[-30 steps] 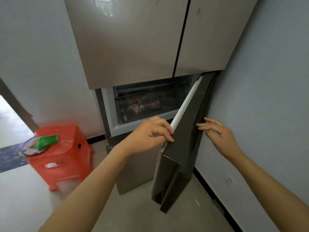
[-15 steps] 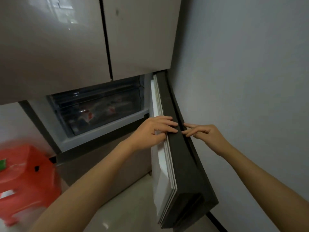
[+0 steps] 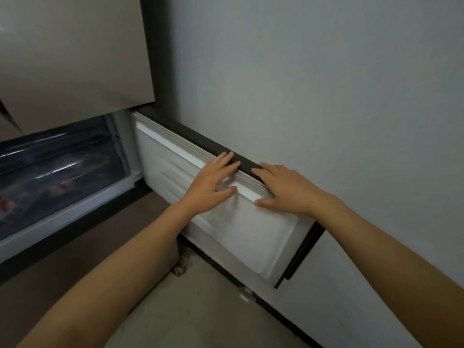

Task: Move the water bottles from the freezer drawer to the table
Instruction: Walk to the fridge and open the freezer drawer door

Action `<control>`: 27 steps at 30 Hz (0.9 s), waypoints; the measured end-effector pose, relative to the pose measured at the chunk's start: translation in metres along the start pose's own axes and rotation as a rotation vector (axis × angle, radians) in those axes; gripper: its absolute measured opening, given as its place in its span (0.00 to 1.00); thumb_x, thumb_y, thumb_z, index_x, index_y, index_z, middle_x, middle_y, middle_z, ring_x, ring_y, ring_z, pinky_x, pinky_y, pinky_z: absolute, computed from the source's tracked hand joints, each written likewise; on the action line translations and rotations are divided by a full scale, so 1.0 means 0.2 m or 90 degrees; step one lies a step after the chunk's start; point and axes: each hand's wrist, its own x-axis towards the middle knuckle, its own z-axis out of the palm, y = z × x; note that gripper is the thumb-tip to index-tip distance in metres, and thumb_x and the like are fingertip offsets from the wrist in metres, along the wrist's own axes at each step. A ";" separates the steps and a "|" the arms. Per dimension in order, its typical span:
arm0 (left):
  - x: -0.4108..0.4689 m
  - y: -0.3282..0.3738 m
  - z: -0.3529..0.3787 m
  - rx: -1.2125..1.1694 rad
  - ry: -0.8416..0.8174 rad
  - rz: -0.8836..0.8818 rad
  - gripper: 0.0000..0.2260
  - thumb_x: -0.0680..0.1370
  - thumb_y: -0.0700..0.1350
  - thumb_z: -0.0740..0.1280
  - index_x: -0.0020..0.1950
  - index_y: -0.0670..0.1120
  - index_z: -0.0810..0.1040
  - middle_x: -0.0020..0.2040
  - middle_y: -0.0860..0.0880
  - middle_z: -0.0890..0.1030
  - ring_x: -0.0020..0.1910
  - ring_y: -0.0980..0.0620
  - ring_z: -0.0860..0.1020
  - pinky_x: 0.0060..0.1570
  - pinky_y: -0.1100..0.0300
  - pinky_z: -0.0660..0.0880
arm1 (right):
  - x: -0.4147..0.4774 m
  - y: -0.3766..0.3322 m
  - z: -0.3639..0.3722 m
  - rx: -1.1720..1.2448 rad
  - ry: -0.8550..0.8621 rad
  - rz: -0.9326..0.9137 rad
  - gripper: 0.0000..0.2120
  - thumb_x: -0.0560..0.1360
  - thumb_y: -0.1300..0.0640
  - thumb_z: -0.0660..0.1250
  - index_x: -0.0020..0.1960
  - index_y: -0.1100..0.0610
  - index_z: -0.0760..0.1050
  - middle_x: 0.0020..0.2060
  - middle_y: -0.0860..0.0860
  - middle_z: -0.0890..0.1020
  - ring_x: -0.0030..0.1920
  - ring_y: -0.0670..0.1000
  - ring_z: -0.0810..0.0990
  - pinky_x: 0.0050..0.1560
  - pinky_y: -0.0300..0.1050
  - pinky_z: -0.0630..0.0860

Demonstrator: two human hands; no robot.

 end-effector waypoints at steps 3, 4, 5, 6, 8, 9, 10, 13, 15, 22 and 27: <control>-0.02 -0.09 0.09 0.051 0.005 -0.028 0.30 0.71 0.61 0.52 0.72 0.51 0.63 0.75 0.48 0.56 0.75 0.49 0.52 0.72 0.52 0.50 | 0.11 0.09 0.07 -0.038 0.077 0.111 0.36 0.75 0.38 0.58 0.73 0.57 0.51 0.75 0.56 0.52 0.72 0.59 0.55 0.70 0.55 0.56; -0.04 -0.13 0.11 0.049 0.009 -0.070 0.32 0.71 0.61 0.52 0.71 0.49 0.64 0.75 0.45 0.57 0.75 0.46 0.53 0.72 0.52 0.50 | 0.15 0.12 0.09 -0.040 0.099 0.140 0.37 0.74 0.37 0.58 0.73 0.58 0.51 0.75 0.57 0.51 0.73 0.59 0.53 0.71 0.56 0.53; -0.06 -0.17 0.11 0.038 0.017 -0.119 0.32 0.70 0.61 0.54 0.71 0.48 0.64 0.75 0.44 0.57 0.74 0.44 0.54 0.71 0.54 0.50 | 0.19 0.15 0.11 -0.044 0.118 0.165 0.39 0.73 0.37 0.59 0.73 0.59 0.50 0.75 0.58 0.50 0.74 0.59 0.51 0.72 0.57 0.50; -0.09 -0.20 0.11 0.025 0.022 -0.176 0.31 0.71 0.60 0.57 0.71 0.46 0.65 0.75 0.43 0.57 0.74 0.44 0.53 0.70 0.56 0.50 | 0.23 0.18 0.14 -0.047 0.130 0.183 0.41 0.73 0.37 0.60 0.74 0.60 0.48 0.75 0.58 0.49 0.74 0.59 0.48 0.73 0.56 0.47; -0.15 -0.26 0.10 0.032 0.029 -0.262 0.25 0.76 0.50 0.64 0.71 0.45 0.64 0.75 0.42 0.57 0.74 0.44 0.53 0.69 0.57 0.53 | 0.28 0.25 0.17 -0.044 0.156 0.202 0.43 0.72 0.40 0.63 0.74 0.60 0.46 0.75 0.58 0.49 0.75 0.58 0.47 0.73 0.55 0.44; -0.17 -0.30 0.07 0.051 0.046 -0.290 0.23 0.77 0.45 0.64 0.71 0.44 0.65 0.75 0.42 0.56 0.74 0.44 0.53 0.69 0.56 0.54 | 0.32 0.27 0.18 -0.042 0.175 0.194 0.43 0.72 0.41 0.65 0.74 0.60 0.46 0.75 0.57 0.50 0.75 0.58 0.47 0.73 0.54 0.44; -0.20 -0.33 0.06 0.057 0.056 -0.307 0.22 0.77 0.43 0.64 0.71 0.44 0.65 0.75 0.42 0.57 0.74 0.44 0.53 0.69 0.54 0.54 | 0.31 0.30 0.19 -0.048 0.189 0.196 0.43 0.72 0.43 0.66 0.74 0.60 0.47 0.75 0.57 0.50 0.75 0.57 0.47 0.73 0.54 0.44; -0.26 -0.40 -0.01 0.077 0.095 -0.367 0.21 0.77 0.42 0.64 0.70 0.44 0.66 0.74 0.41 0.59 0.73 0.42 0.53 0.70 0.49 0.53 | 0.33 0.31 0.23 -0.058 0.224 0.190 0.43 0.71 0.44 0.67 0.74 0.60 0.48 0.75 0.58 0.51 0.74 0.58 0.48 0.72 0.53 0.44; -0.29 -0.41 -0.04 0.095 0.117 -0.394 0.21 0.77 0.42 0.64 0.70 0.44 0.67 0.73 0.40 0.60 0.73 0.41 0.54 0.70 0.49 0.54 | 0.33 0.32 0.23 -0.060 0.229 0.187 0.43 0.71 0.45 0.68 0.74 0.61 0.48 0.74 0.58 0.52 0.74 0.58 0.49 0.72 0.53 0.45; -0.36 -0.39 -0.11 0.138 0.144 -0.423 0.22 0.77 0.43 0.63 0.71 0.44 0.66 0.73 0.39 0.60 0.72 0.41 0.56 0.69 0.47 0.55 | 0.32 0.34 0.23 -0.073 0.225 0.167 0.43 0.72 0.43 0.66 0.74 0.61 0.46 0.75 0.58 0.51 0.75 0.57 0.48 0.72 0.53 0.45; -0.42 -0.38 -0.20 0.176 0.178 -0.453 0.22 0.77 0.43 0.63 0.70 0.45 0.66 0.73 0.40 0.60 0.72 0.41 0.56 0.69 0.47 0.55 | 0.30 0.27 0.22 -0.098 0.230 0.140 0.47 0.72 0.41 0.64 0.74 0.61 0.38 0.75 0.58 0.42 0.75 0.58 0.41 0.72 0.59 0.43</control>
